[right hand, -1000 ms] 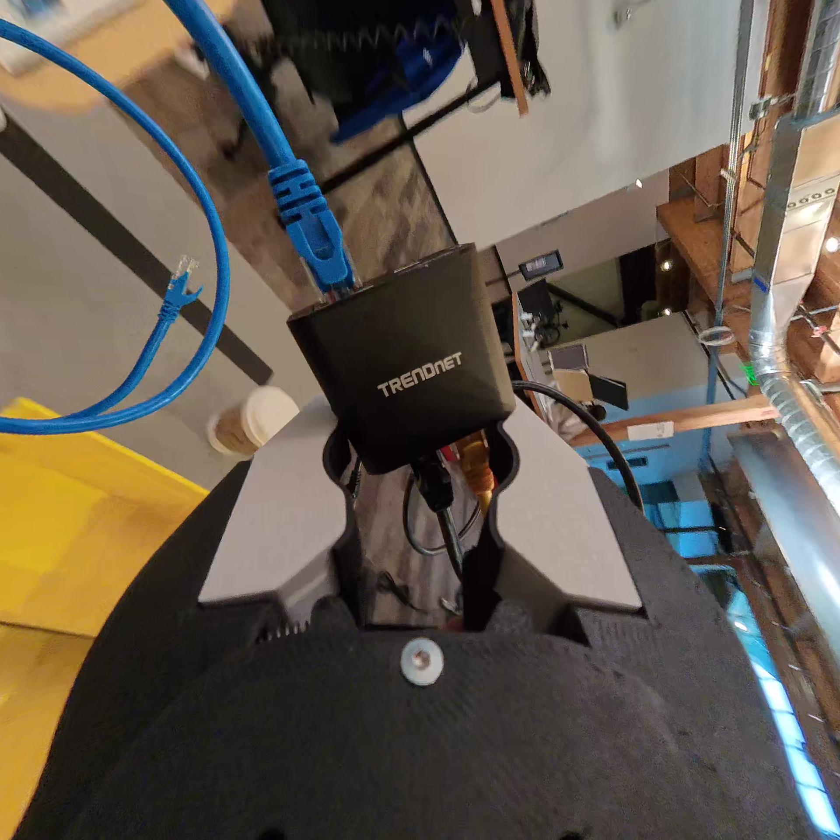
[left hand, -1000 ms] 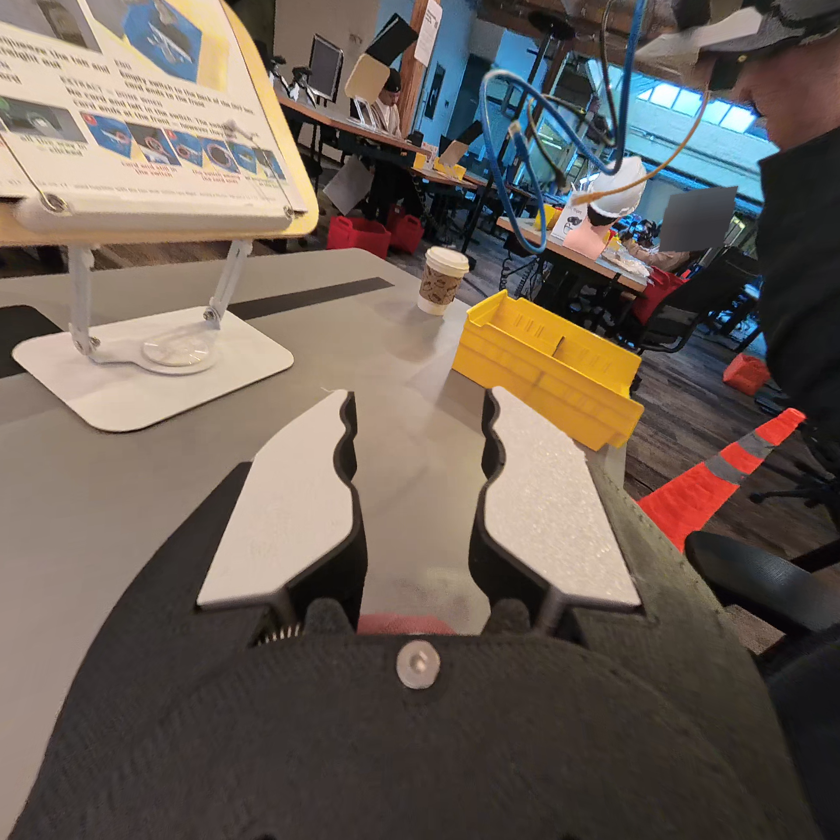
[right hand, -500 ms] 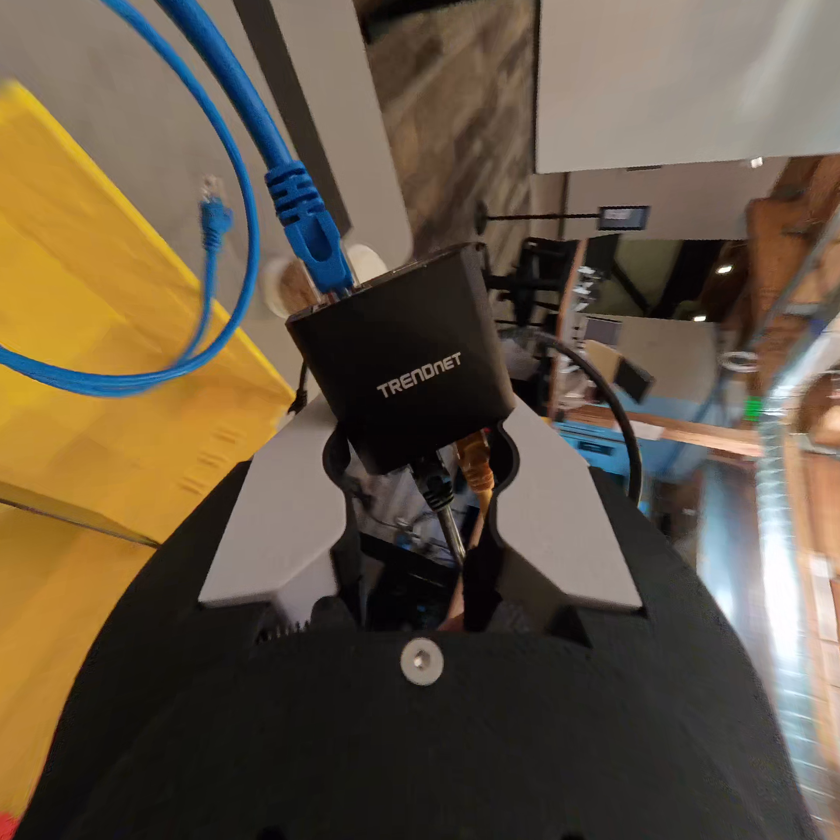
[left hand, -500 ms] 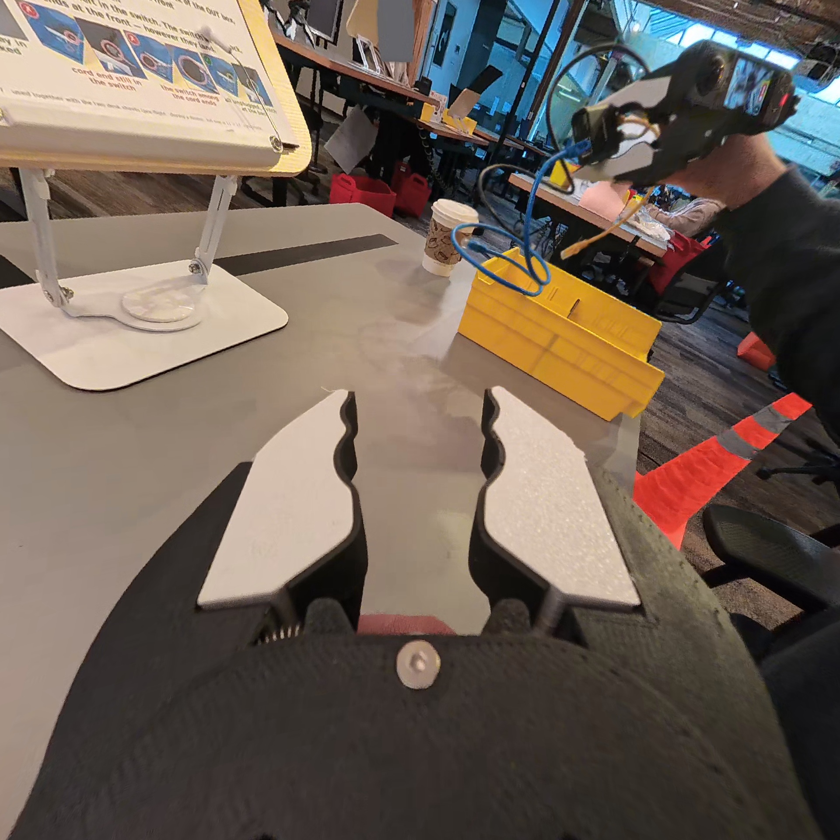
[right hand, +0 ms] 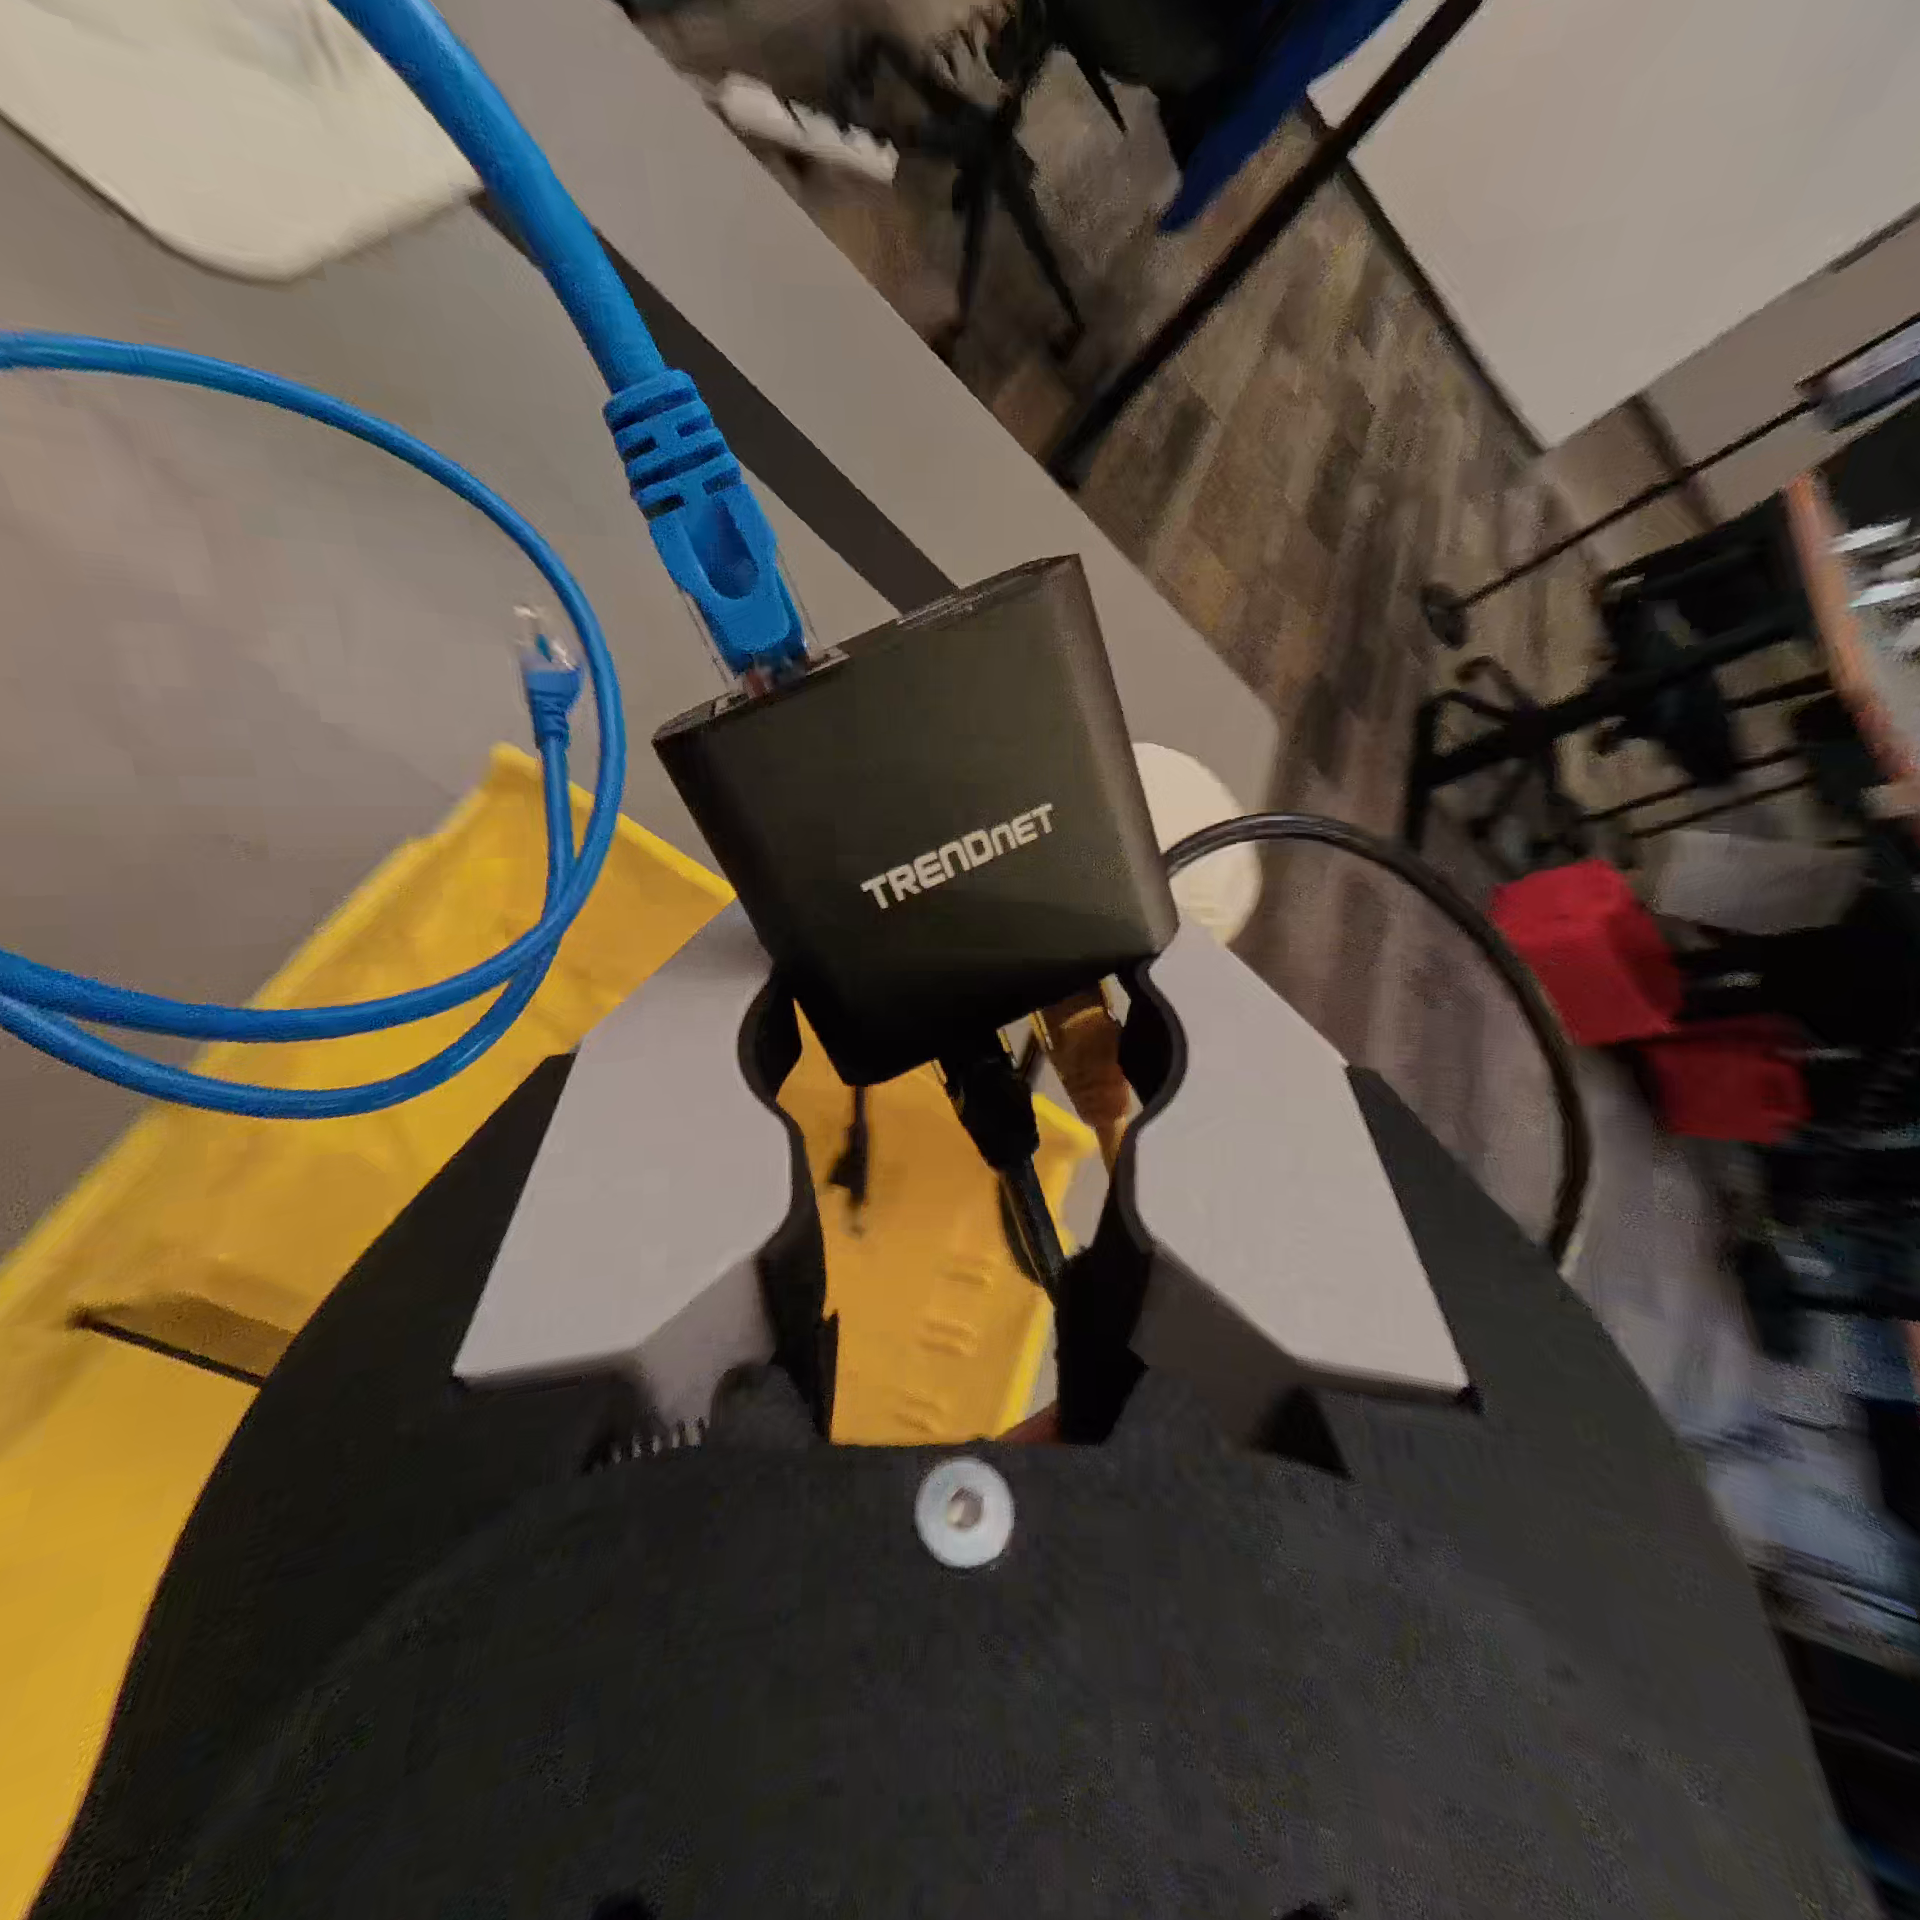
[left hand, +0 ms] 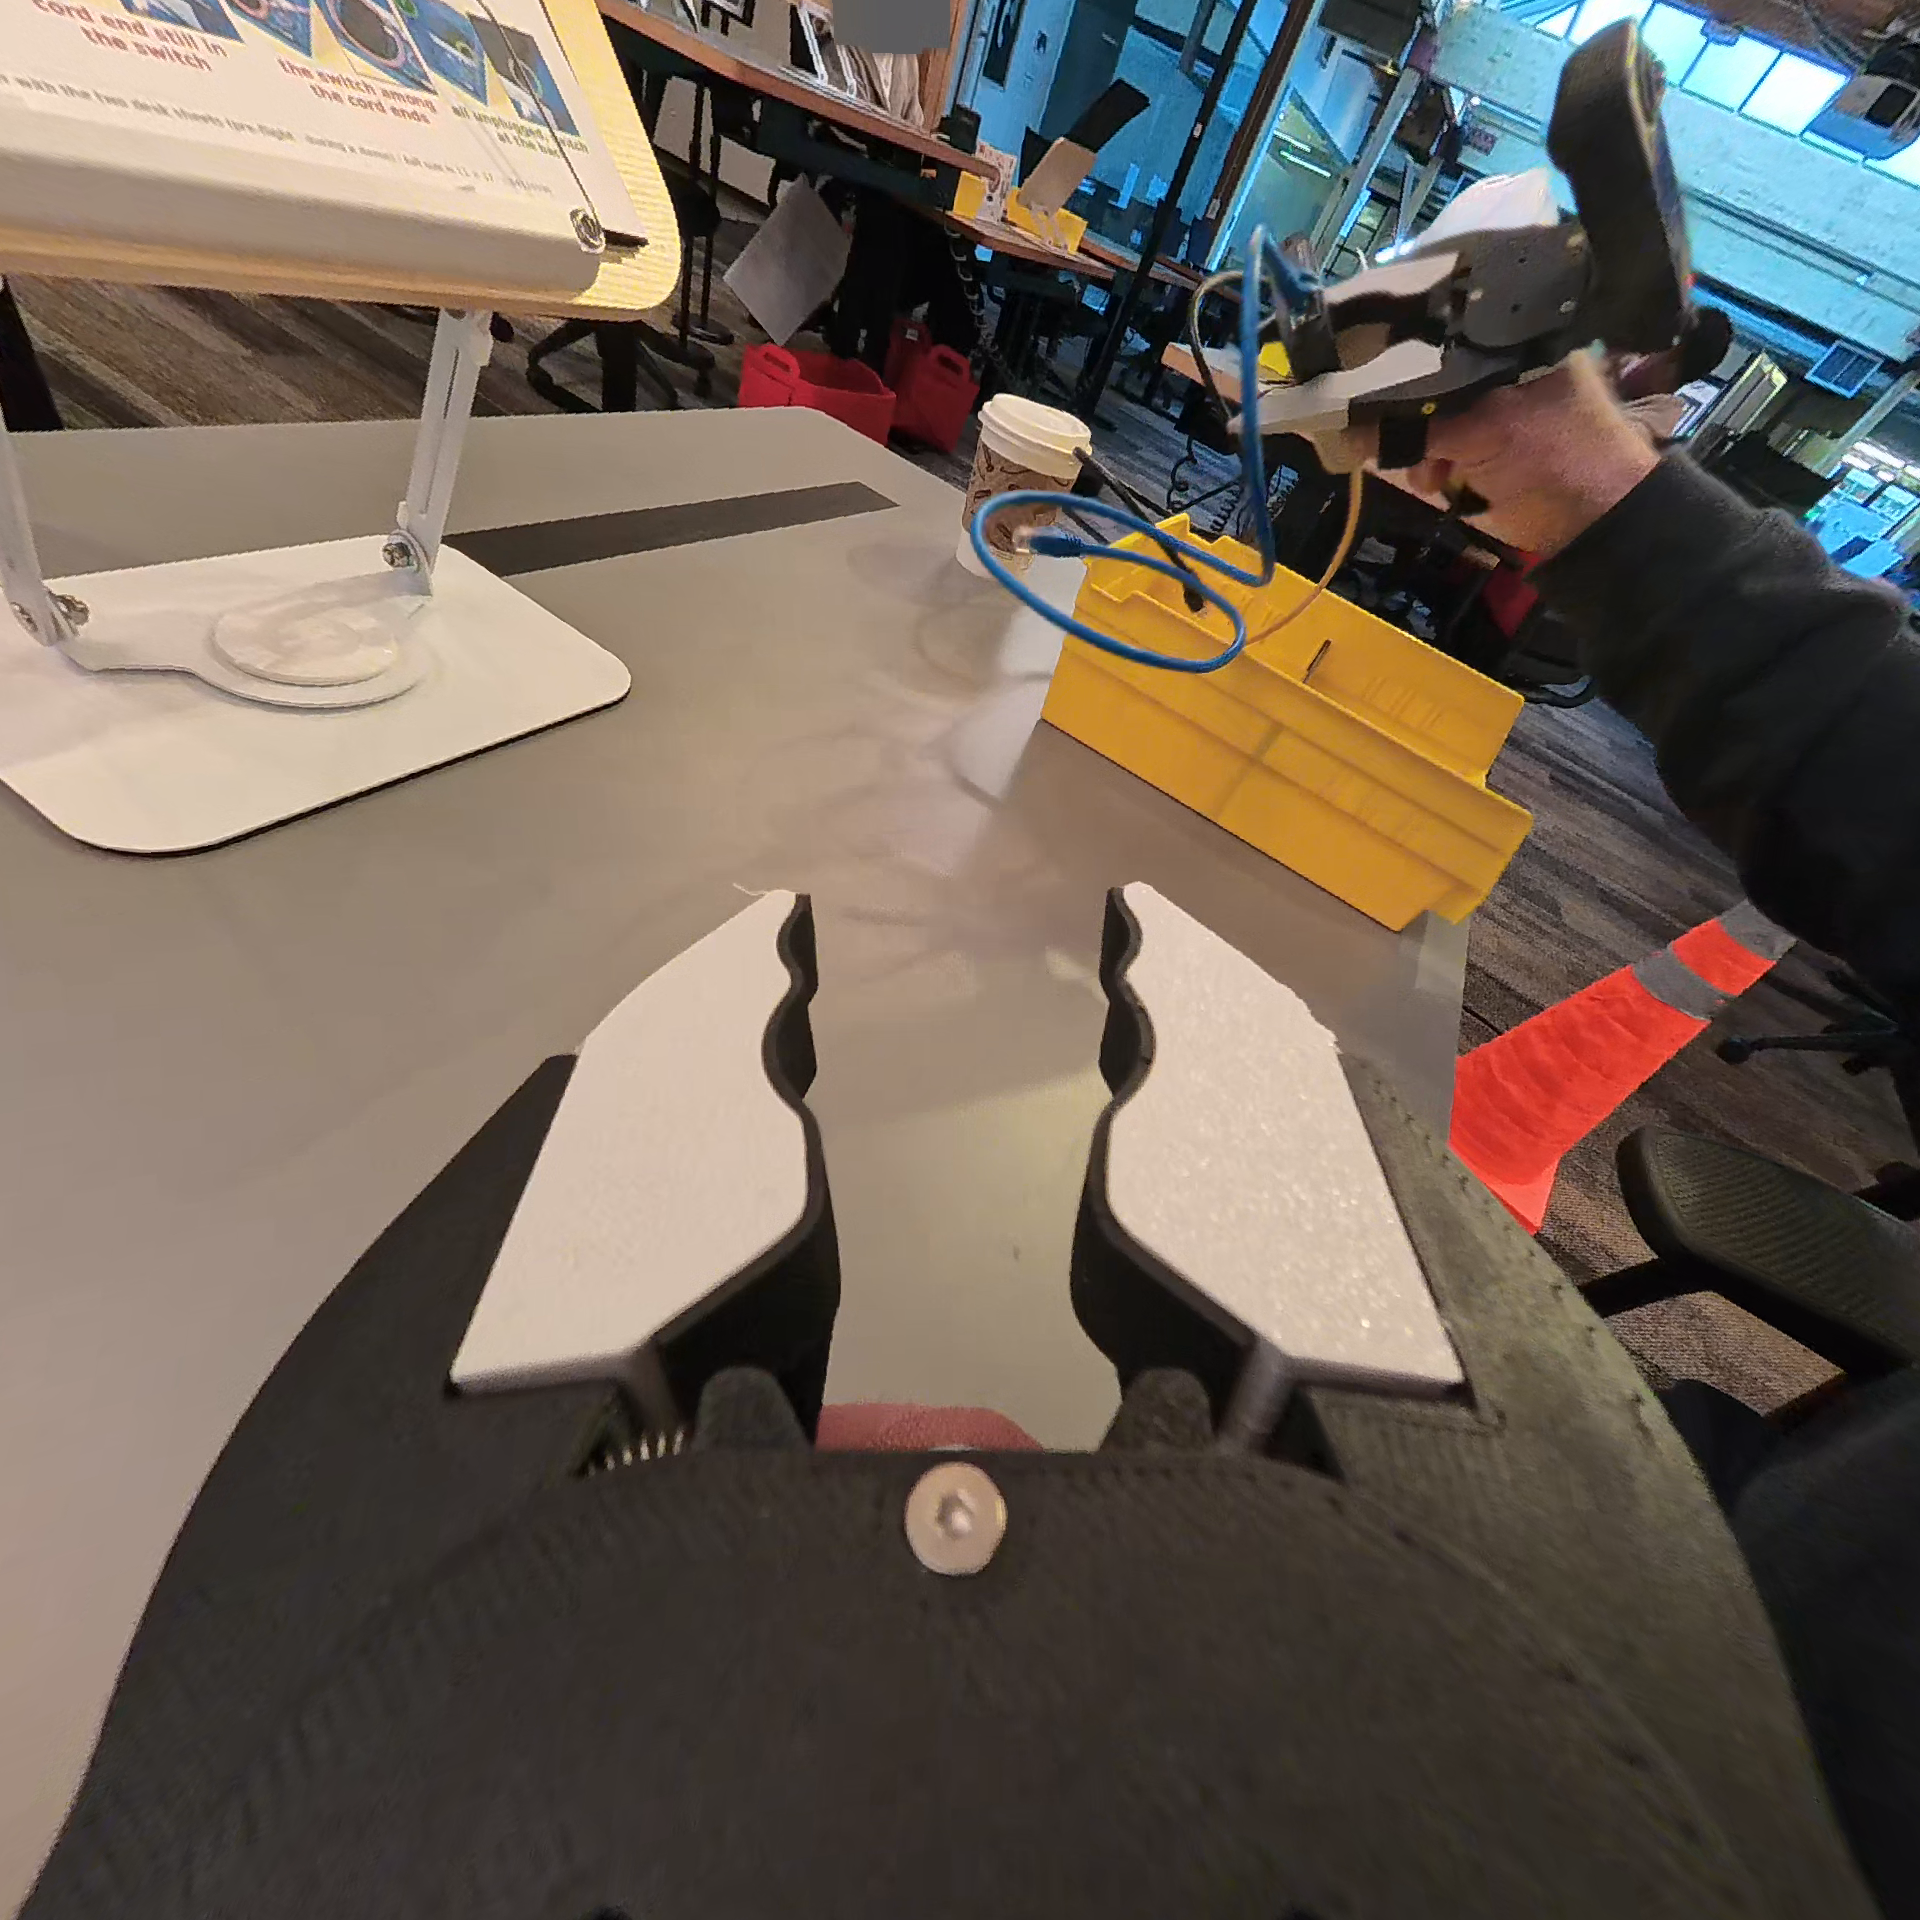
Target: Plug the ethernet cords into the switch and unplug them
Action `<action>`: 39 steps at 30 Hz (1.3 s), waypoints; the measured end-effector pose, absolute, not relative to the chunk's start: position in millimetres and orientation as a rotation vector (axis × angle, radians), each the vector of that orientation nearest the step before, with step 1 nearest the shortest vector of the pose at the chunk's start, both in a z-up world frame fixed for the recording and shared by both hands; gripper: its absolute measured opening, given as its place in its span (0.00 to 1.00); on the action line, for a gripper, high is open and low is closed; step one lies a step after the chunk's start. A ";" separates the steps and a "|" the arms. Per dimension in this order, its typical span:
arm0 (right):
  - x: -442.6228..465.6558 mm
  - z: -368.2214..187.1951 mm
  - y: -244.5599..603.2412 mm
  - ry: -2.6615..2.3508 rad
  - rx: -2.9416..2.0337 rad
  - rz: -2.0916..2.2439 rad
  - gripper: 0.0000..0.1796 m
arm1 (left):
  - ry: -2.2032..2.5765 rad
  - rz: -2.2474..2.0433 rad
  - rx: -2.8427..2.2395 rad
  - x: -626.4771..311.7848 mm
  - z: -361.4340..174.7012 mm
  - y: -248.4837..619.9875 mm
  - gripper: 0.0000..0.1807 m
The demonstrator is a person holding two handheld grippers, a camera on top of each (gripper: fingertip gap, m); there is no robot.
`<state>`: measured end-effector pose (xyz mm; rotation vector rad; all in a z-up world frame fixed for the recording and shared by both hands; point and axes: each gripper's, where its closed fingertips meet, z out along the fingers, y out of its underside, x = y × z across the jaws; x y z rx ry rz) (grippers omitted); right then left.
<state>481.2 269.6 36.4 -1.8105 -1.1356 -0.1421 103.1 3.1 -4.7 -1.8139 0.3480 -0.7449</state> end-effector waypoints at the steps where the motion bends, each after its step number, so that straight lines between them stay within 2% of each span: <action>1: 480.6 31.4 269.2 -1.095 -1.834 -0.065 0.33 | 0.348 -0.746 -1.815 103.5 -5.3 3.1 0.29; 15: 532.0 -53.3 276.0 -0.975 -2.121 -0.116 0.33 | 0.355 -0.747 -1.840 108.3 -14.4 5.0 0.29; 21: 536.8 -94.0 271.3 -1.210 -2.192 -0.364 0.34 | 0.368 -0.737 -1.852 111.1 -17.6 5.0 0.29; 26: 542.7 -110.8 275.3 -1.279 -2.248 -0.476 0.29 | 0.368 -0.729 -1.854 110.7 -17.4 4.0 0.29; 29: 543.5 -139.0 265.9 -1.400 -2.309 -0.501 0.28 | 0.371 -0.717 -1.854 109.7 -17.1 2.4 0.29; 39: 548.9 -145.6 255.2 -1.713 -2.430 -0.598 0.28 | 0.389 -0.681 -1.861 107.6 -14.7 -2.4 0.29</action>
